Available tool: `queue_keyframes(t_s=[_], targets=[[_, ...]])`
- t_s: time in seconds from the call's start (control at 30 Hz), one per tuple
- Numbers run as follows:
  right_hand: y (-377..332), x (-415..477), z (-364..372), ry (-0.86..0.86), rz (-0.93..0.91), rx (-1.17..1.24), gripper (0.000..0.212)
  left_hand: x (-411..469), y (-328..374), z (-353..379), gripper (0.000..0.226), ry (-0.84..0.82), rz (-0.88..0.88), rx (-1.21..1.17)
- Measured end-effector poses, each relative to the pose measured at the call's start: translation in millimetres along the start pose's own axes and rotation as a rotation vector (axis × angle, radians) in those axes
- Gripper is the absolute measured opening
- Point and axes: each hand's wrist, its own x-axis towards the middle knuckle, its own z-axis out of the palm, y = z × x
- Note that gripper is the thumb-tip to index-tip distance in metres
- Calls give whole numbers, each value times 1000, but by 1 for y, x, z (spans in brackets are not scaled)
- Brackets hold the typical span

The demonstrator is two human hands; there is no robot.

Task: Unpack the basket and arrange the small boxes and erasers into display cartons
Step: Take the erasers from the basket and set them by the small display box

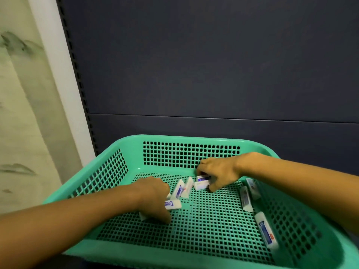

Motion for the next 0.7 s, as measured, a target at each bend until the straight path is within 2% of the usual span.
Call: queue_keyframes(t_s=[0.07,0.17,0.3,0.37,0.47,0.57,0.7], targets=[[-1,-1,0,-24,14,-13,33,3,-1,0,45,-4,0,-17],[-6,0,1,-56,70,-10,34,3,-1,-2,34,10,10,-7],[-10,7,4,-31,75,-84,24,2,-5,-5,26,-6,-4,-31],[-9,4,-1,-36,106,-67,20,3,-9,-8,19,-16,-29,-111],[0,-8,-12,26,160,23,12,5,-11,-14,16,61,-87,-323],[12,-28,-22,25,249,132,13,17,-8,-18,20,153,-127,-410],[12,-54,-21,-111,385,34,21,40,1,-25,21,200,-156,-447]])
